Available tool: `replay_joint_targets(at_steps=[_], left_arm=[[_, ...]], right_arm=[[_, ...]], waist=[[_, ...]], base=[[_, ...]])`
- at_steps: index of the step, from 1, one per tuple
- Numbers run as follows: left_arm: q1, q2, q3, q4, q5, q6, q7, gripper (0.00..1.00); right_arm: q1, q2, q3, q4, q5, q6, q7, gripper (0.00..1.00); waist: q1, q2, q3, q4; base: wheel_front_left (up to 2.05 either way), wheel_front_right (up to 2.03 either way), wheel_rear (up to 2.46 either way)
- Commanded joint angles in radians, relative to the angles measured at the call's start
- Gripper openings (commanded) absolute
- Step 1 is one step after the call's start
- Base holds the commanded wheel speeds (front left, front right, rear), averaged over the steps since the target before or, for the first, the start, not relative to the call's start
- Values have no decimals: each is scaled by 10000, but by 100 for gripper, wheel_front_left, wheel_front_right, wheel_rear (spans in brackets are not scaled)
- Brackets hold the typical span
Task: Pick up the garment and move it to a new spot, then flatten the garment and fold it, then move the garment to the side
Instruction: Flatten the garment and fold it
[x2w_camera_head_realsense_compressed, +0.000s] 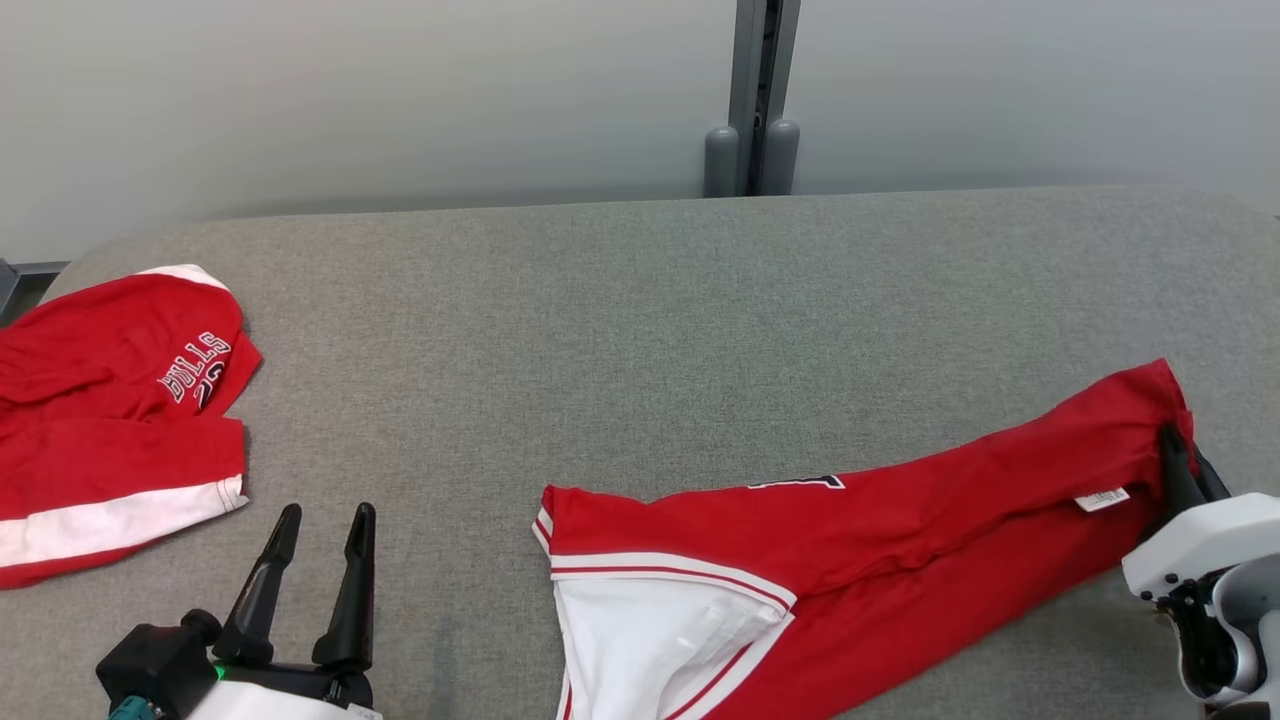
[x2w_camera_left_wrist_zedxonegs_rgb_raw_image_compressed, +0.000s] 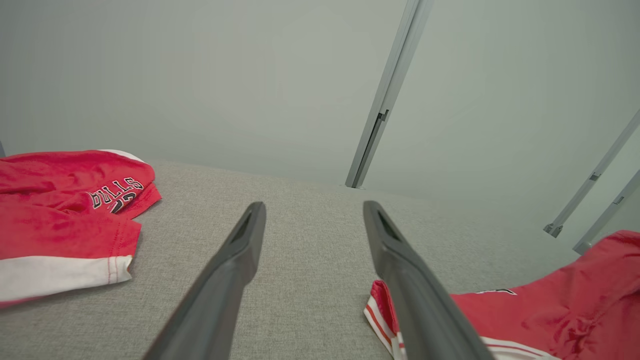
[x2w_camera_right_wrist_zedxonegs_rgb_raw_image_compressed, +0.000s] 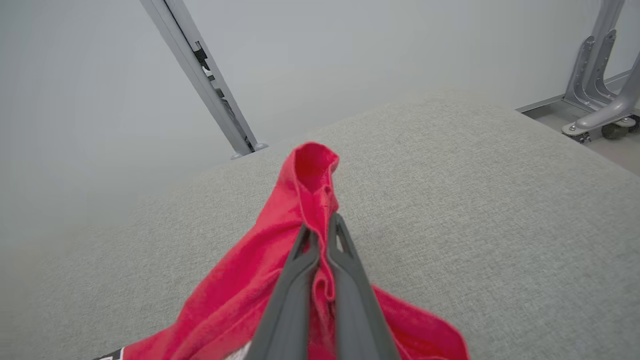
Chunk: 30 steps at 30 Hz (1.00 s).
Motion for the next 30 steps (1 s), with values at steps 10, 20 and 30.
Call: replay_joint_targets(at_steps=[10, 20, 30], left_arm=[[76, -52, -88, 127, 164, -15, 5, 100], [-93, -79, -216, 333, 98, -16, 6, 100], [-329, -63, -420, 493, 17, -16, 6, 100]], right_arm=[[772, 816, 1020, -3016, -810, 0, 859, 0], [1725, 1202, 3237, -4916, -440, 0, 1929, 0], [1305, 1194, 5398, -3364, 1095, 2, 1264, 0]], waist=[[0, 0, -345, 187], [0, 0, -370, 994], [0, 0, -298, 1779]], base=[[0, 0, 0], [0, 0, 0], [0, 0, 0]])
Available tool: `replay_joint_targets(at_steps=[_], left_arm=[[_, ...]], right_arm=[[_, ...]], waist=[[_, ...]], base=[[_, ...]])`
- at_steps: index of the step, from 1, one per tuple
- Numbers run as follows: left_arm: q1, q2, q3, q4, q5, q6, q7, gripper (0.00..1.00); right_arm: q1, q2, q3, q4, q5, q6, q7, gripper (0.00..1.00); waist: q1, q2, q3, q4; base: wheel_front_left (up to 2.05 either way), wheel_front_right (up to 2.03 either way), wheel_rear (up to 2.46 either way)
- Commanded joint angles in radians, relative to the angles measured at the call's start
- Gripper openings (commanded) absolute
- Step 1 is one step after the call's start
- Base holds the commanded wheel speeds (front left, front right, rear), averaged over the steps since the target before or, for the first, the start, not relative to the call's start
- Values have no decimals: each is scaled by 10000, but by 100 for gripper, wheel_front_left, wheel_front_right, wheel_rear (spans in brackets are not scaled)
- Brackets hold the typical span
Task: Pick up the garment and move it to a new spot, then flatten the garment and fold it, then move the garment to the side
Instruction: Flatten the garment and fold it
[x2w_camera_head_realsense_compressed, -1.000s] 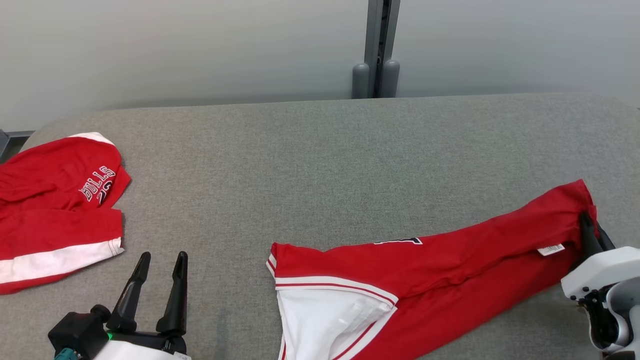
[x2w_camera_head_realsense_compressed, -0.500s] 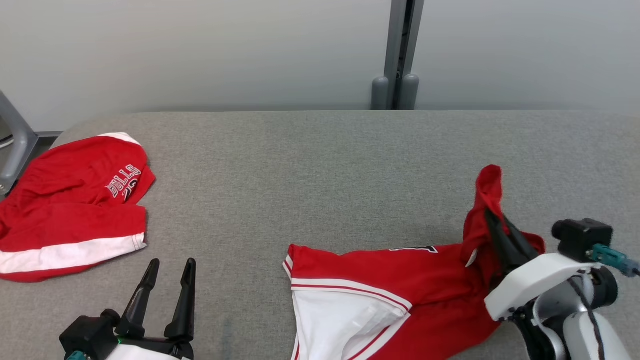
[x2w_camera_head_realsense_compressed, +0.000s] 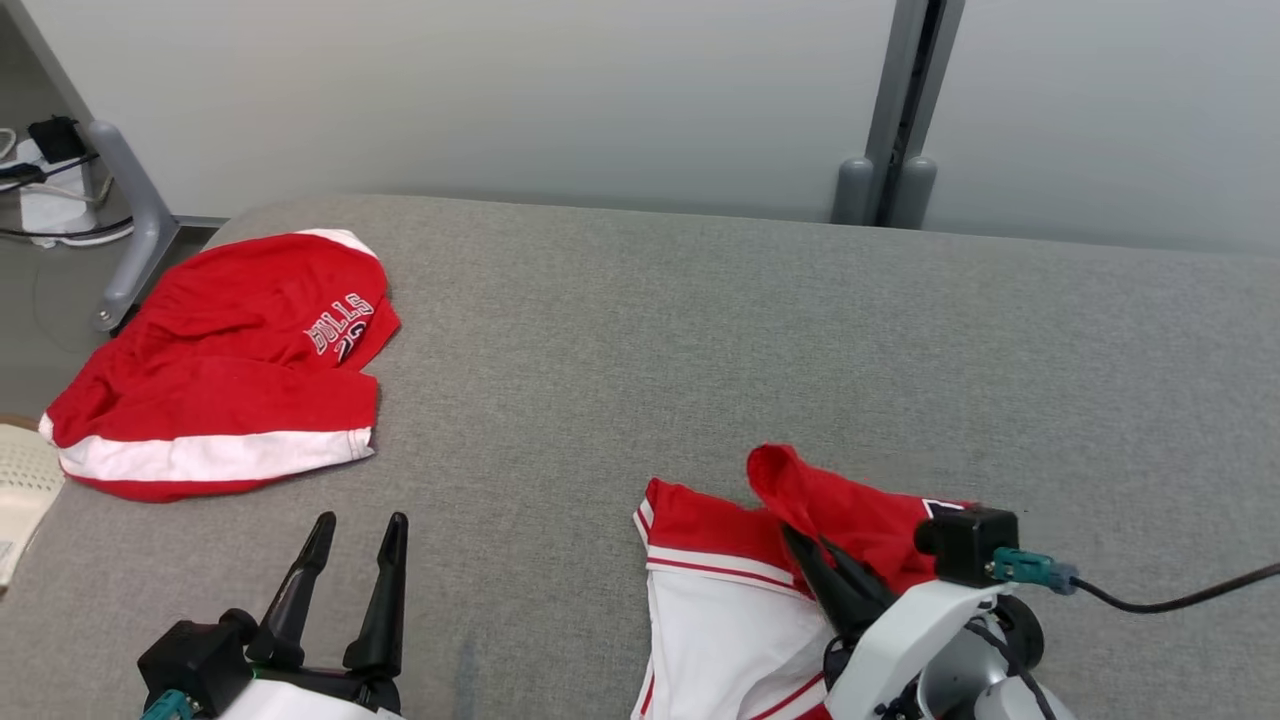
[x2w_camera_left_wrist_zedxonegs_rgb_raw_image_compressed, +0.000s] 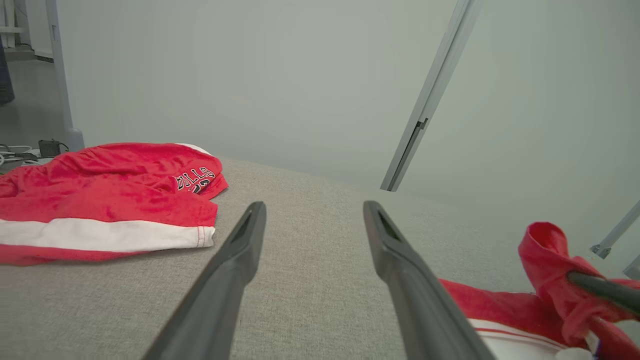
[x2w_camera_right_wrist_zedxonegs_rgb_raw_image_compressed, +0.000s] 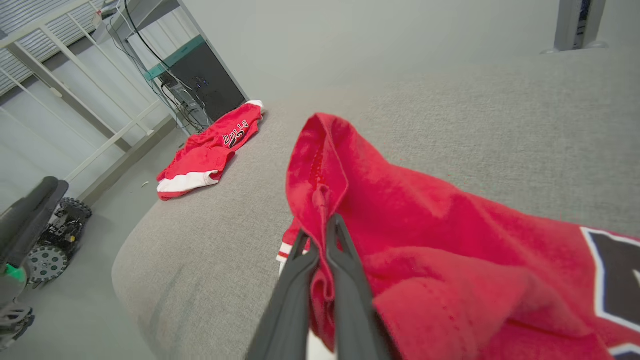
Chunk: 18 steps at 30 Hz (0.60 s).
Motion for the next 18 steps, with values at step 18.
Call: replay_joint_targets(at_steps=[18], left_arm=[[-373, 150, -190, 237, -64, -13, 7, 100]], right_arm=[[-1525, -54, 2843, 2612, 1948, 4, -1344, 0]], waist=[[0, -1, 9, 788]], base=[[0, 0, 0]])
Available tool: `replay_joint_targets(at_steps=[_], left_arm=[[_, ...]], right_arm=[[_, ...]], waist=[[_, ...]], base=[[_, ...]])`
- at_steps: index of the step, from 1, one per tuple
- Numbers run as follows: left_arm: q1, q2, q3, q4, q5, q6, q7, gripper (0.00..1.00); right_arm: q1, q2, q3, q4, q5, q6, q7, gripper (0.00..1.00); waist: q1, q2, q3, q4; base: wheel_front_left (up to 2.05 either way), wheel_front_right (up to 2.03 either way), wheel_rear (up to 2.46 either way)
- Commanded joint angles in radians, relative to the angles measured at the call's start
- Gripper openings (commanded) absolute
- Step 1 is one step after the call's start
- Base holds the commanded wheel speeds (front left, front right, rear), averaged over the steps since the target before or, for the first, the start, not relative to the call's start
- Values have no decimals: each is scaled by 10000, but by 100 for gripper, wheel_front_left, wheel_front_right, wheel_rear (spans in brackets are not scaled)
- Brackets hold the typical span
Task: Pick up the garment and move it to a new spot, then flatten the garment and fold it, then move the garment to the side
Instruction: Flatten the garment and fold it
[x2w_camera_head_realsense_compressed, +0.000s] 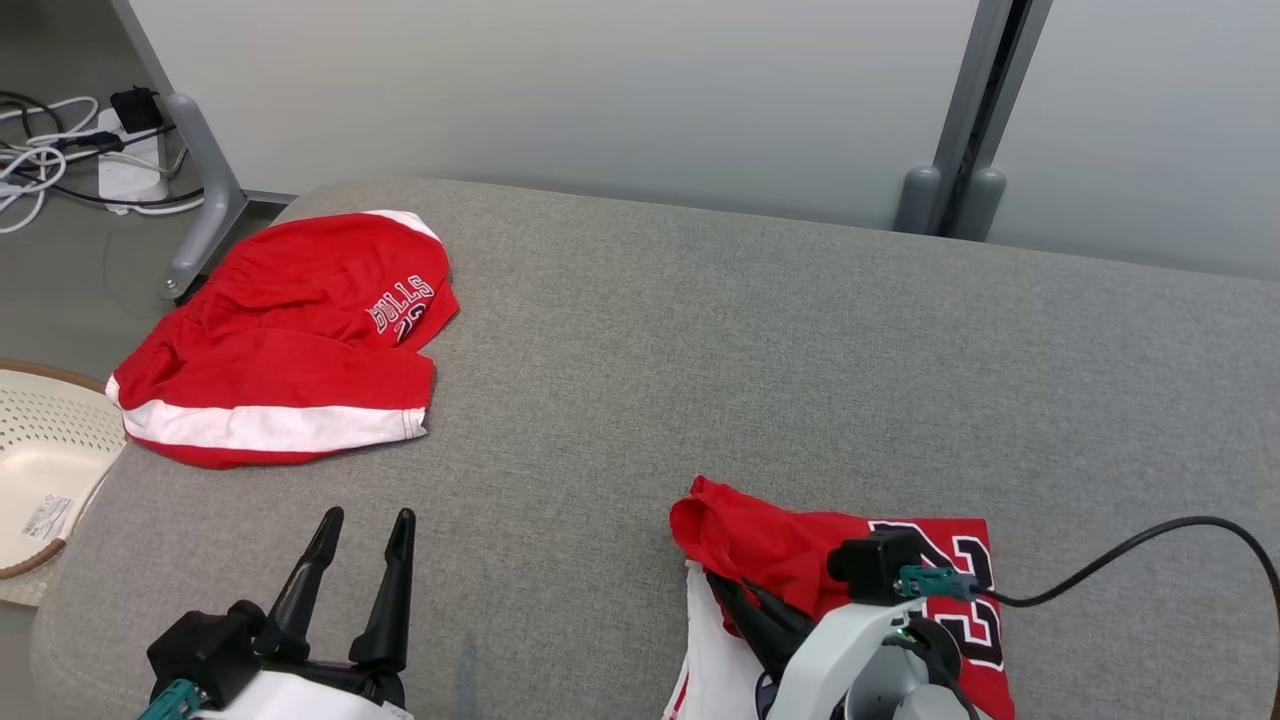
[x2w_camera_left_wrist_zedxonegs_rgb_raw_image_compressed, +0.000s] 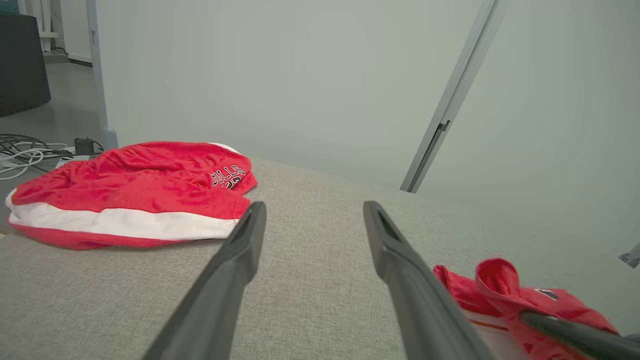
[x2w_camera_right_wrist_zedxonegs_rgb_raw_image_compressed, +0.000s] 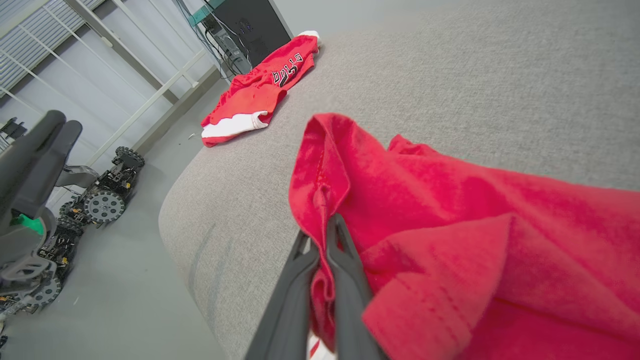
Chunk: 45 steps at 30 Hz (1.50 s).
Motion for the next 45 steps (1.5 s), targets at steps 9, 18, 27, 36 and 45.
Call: replay_joint_targets(at_steps=[9, 18, 27, 36, 45], left_arm=[[-152, 59, 91, 85, -24, -13, 7, 100], [26, -4, 239, 18, 81, -15, 7, 100], [261, -189, 489, -177, 232, -13, 7, 100], [374, -260, 883, -512, 438, -13, 7, 100], [412, -410, 1219, -694, 984, -13, 7, 100]], right_arm=[[-536, -57, 872, 608, 889, 4, -641, 100], [-1109, -64, 536, 242, 1107, 4, -1630, 100], [-651, -1120, -2303, 86, -771, 4, -2074, 100], [357, -1224, -4935, -508, -2728, 4, -1822, 100], [1150, -568, -5622, -1299, -3782, 4, -1106, 100]], waist=[[0, -1, -32, -175], [0, -1, -150, -727], [0, -1, -362, -1125], [0, -1, -417, -1216], [0, -1, -502, -1240]], base=[[0, 0, 0], [0, 0, 0], [0, 0, 0], [0, 0, 0], [0, 0, 0]])
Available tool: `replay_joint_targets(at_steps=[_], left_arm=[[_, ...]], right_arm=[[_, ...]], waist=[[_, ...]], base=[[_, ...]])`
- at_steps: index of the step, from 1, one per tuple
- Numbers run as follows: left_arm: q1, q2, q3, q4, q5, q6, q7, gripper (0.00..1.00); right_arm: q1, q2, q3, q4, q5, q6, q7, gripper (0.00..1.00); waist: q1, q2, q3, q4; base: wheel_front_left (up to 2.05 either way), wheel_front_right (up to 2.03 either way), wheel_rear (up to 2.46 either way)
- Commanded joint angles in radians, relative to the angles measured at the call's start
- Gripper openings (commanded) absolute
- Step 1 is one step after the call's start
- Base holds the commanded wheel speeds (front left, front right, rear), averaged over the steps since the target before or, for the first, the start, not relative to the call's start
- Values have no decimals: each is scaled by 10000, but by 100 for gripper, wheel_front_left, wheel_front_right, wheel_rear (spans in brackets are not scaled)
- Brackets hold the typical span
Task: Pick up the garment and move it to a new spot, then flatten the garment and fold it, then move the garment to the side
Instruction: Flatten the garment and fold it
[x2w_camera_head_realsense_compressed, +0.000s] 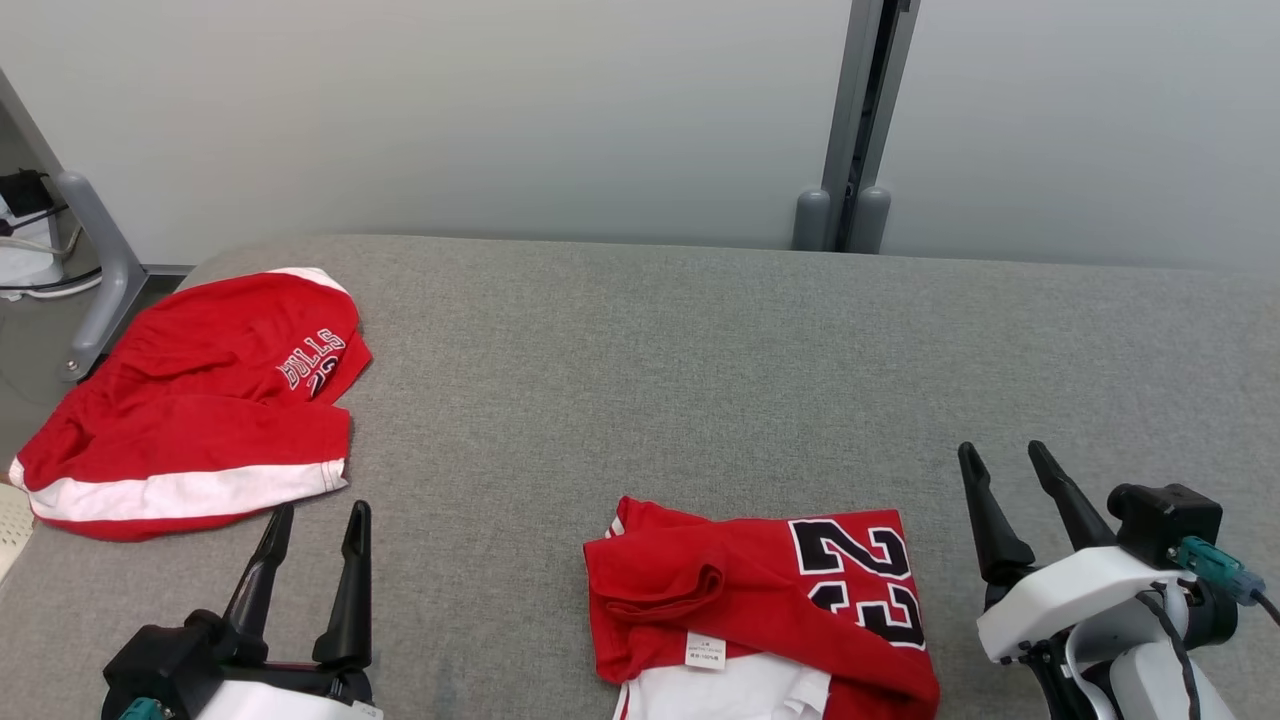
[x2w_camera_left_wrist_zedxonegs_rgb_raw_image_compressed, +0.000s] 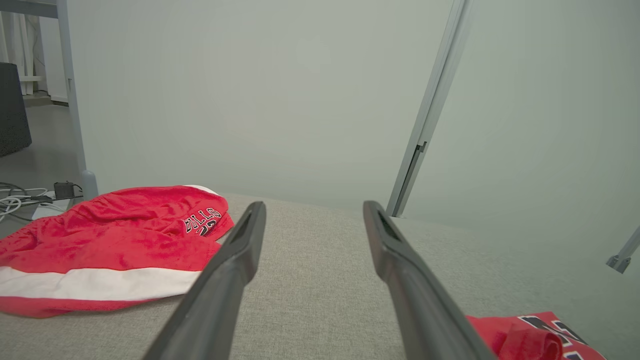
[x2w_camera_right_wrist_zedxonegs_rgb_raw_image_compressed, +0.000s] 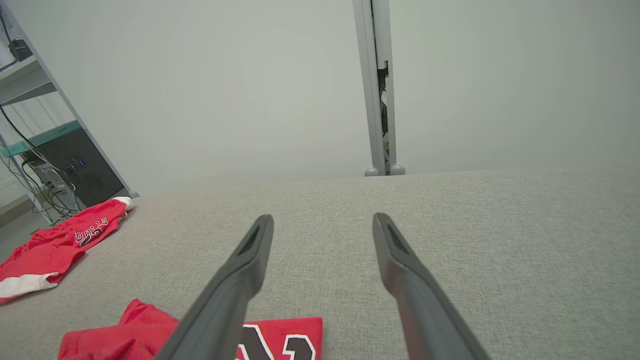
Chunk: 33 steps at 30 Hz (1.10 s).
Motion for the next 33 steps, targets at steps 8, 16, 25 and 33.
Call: replay_joint_targets(at_steps=[8, 16, 25, 33], left_arm=[[64, -60, 162, -35, 366, -13, 7, 100], [-66, -89, 52, 47, 357, -13, 7, 100], [-202, -33, 11, 106, 249, -13, 7, 100], [-185, 1, 23, 147, 180, -13, 7, 100]], right_arm=[[178, 79, 535, -34, -28, 2, 1031, 0], [-238, 72, 1584, 1408, 1115, 2, 2324, 0], [-694, 282, 2231, 2547, 2804, 2, 3074, 0], [-267, 376, 3540, 1837, 4552, 4, 3761, 0]], waist=[[0, 0, -65, 73], [0, 0, -7, 365], [0, 0, 113, 743], [0, 0, 156, 944]], base=[[0, 0, 0], [0, 0, 0], [0, 0, 0], [0, 0, 0]])
